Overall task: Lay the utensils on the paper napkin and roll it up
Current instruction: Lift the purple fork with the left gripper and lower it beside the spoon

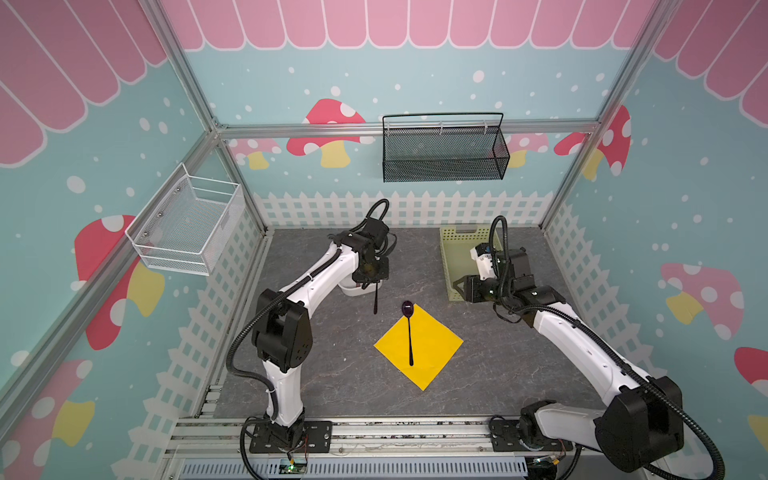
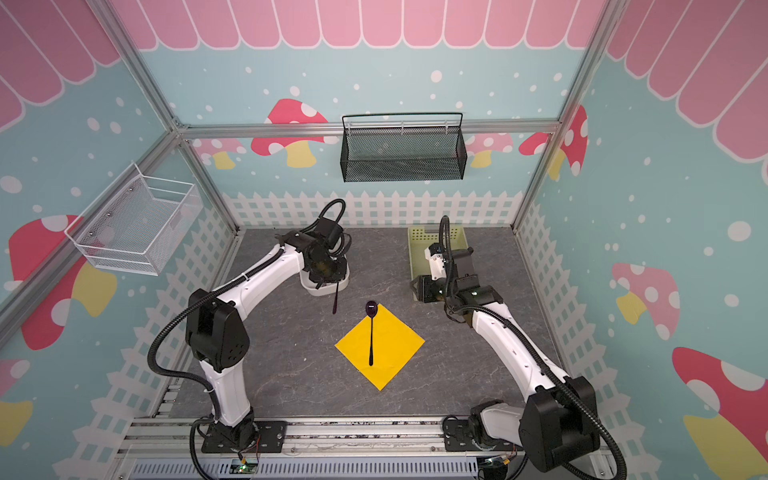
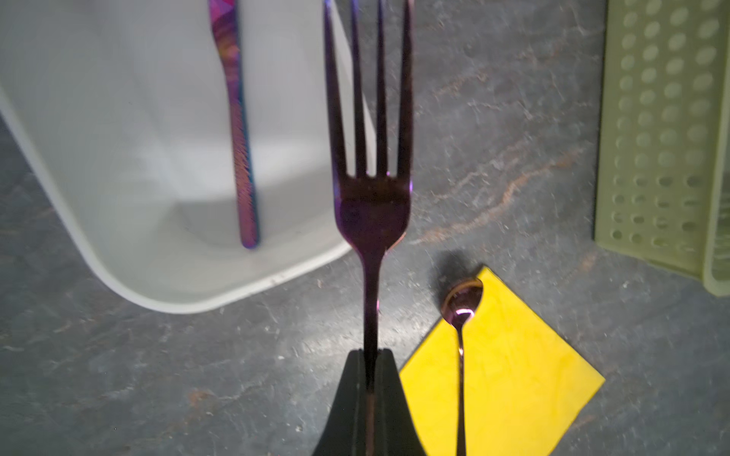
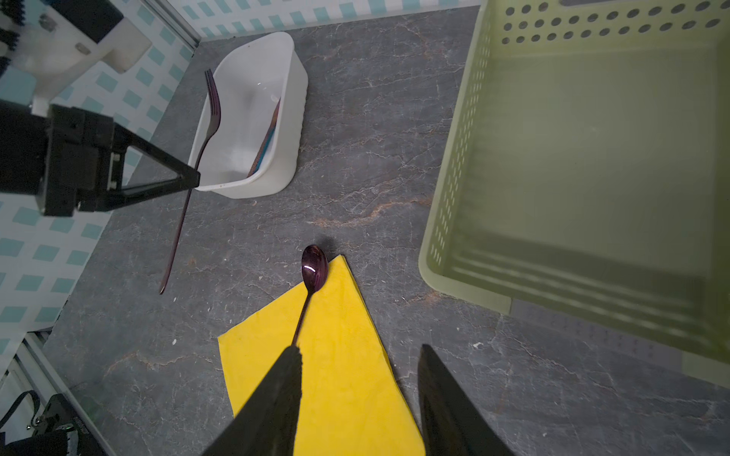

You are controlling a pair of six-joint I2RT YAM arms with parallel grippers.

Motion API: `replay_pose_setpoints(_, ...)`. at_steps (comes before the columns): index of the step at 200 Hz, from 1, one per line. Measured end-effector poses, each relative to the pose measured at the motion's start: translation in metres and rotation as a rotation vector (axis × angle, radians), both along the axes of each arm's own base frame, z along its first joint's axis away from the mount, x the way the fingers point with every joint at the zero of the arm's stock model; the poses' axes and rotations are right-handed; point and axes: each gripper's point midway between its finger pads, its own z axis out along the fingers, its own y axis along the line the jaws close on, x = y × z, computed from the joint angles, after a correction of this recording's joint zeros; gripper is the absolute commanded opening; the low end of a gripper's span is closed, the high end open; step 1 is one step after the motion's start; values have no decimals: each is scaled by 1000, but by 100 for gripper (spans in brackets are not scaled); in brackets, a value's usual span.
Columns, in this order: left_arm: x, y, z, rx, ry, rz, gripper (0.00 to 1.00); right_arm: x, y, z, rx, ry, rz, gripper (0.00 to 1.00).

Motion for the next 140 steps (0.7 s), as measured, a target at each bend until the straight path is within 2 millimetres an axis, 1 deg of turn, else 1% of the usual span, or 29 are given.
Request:
replay_pose_setpoints(19,-24,-25,-4,-15,4,-36,0,-1,-11,-6,-17,5,-14,49)
replay_pose_setpoints(33,-41,-41,-12,-21,12,-55,0,-2,-17,-9,-29,5,-20,49)
replay_pose_setpoints(52,-60,-60,-26,-24,26,-62,0,-3,-22,-13,-43,5,-19,49)
replay_pose_setpoints(72,-78,-75,-39,-27,46,-65,0,-6,-24,-14,-55,-1,-11,50)
replay_pose_setpoints(108,-94,-107,-52,-51,53,-72,0,-8,-26,-17,-67,-3,3,50)
replay_pose_setpoints(140,-104,-126,-75,-37,85,-69,0,-10,-25,-14,-60,-16,13,50)
